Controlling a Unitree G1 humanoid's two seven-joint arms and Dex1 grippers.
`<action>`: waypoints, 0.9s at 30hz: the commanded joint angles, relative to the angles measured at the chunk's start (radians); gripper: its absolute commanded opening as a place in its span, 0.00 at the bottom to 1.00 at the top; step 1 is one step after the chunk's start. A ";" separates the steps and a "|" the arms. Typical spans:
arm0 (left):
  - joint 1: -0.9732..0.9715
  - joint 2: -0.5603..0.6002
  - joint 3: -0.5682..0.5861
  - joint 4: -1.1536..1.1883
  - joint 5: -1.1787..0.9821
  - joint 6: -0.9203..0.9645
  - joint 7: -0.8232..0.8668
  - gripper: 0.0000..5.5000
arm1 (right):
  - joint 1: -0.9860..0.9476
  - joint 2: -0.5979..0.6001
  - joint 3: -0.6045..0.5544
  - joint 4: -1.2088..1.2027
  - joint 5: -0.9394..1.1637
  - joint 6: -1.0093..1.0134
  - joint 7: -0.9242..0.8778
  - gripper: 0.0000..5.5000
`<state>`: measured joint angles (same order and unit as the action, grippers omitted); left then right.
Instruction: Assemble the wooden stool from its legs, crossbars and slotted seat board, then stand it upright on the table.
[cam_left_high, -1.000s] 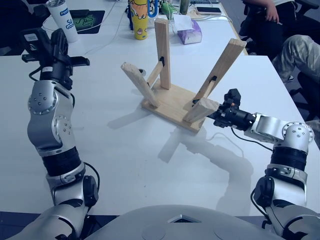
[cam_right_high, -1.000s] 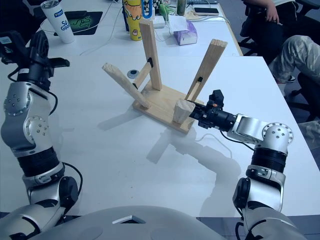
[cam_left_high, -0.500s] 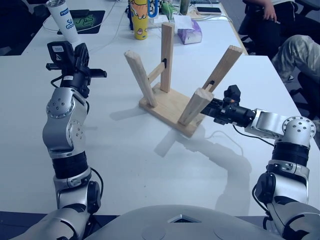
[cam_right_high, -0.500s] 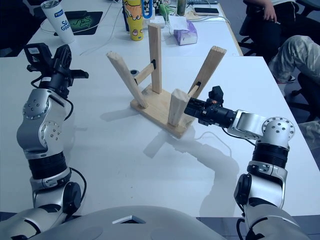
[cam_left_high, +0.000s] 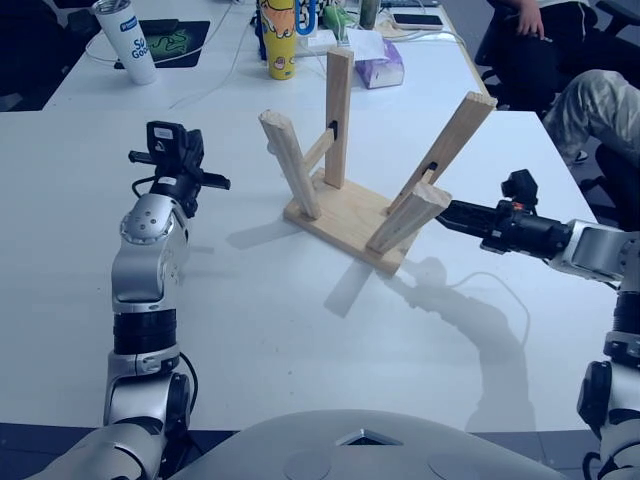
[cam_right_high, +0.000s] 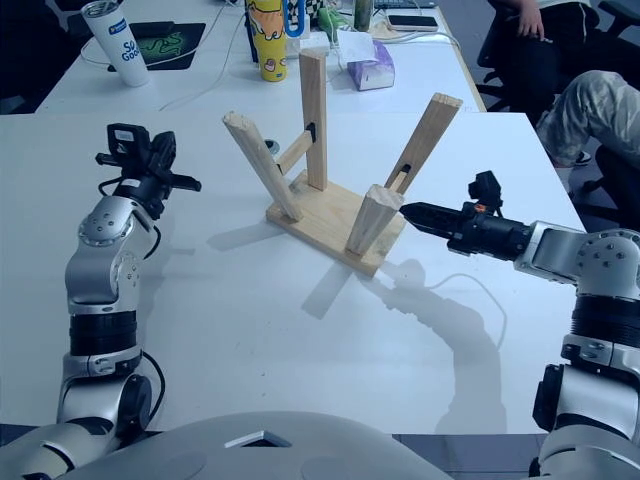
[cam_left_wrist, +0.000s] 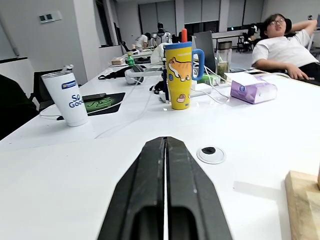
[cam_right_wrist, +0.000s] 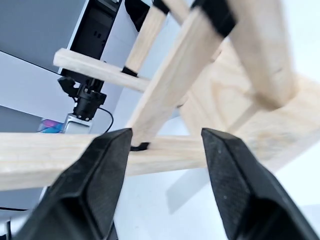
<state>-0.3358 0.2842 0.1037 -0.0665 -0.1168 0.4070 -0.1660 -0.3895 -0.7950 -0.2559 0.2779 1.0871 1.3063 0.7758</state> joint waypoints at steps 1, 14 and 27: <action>-0.031 0.016 -0.046 0.072 0.036 -0.047 -0.036 0.00 | -0.009 -0.016 0.046 0.032 -0.120 -0.096 0.056 0.47; -0.114 0.094 -0.342 0.209 0.189 -0.186 -0.350 0.00 | 0.145 0.281 0.157 -0.043 -0.651 -0.649 -0.389 0.47; 0.023 0.084 -0.364 -0.148 0.144 -0.033 -0.427 0.00 | 0.144 0.394 0.252 -0.130 -0.815 -0.713 -0.445 0.47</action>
<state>-0.3360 0.3788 -0.2537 -0.1416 0.0562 0.3448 -0.5755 -0.2080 -0.4450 -0.0415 0.1571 0.2712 0.5809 0.3015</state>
